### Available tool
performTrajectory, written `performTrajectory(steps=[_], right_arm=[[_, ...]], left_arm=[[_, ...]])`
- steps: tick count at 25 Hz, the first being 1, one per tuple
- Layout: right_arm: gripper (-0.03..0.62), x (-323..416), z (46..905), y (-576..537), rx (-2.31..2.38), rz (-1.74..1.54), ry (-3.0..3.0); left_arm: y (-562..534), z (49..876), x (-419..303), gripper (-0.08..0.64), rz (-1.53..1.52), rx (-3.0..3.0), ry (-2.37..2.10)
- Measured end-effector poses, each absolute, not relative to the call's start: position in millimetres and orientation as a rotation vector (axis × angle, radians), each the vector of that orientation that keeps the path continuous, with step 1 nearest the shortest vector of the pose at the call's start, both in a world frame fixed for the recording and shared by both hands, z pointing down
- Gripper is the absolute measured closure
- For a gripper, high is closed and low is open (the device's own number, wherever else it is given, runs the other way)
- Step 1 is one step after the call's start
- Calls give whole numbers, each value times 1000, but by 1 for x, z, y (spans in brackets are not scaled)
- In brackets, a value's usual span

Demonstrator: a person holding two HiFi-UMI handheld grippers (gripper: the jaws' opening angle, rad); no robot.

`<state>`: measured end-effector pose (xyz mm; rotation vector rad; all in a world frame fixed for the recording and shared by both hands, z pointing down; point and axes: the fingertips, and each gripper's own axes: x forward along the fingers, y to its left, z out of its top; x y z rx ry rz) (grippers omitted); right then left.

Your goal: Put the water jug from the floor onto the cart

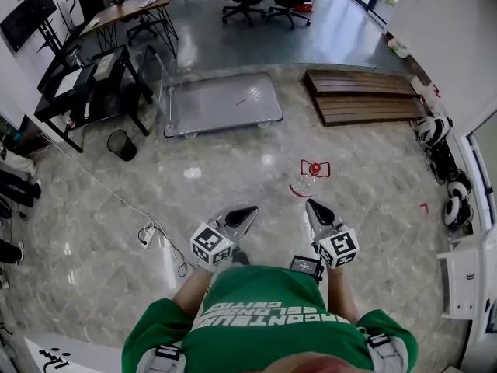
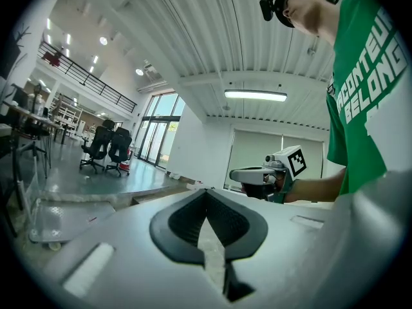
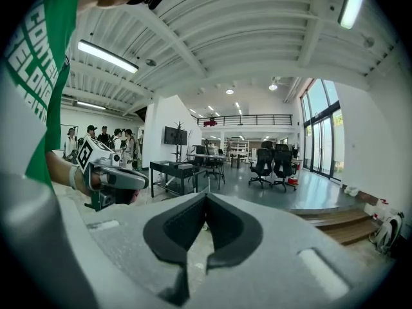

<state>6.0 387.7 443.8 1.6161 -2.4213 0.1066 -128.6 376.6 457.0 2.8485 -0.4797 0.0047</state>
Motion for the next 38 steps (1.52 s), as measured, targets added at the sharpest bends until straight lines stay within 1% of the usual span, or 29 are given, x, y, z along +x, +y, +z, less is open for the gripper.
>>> performTrajectory(steps=[9, 20, 26, 38], right_arm=[[600, -9, 446, 365, 1621, 113, -2391], [600, -3, 452, 355, 1598, 127, -2381], [600, -5, 456, 328, 1554, 128, -2424], [600, 29, 464, 263, 1505, 156, -2478]], left_arm=[[347, 463, -150, 543, 6, 2836, -463], [340, 469, -153, 543, -5, 2817, -495], [325, 474, -157, 543, 18, 2805, -557], [267, 475, -120, 543, 41, 2789, -620]])
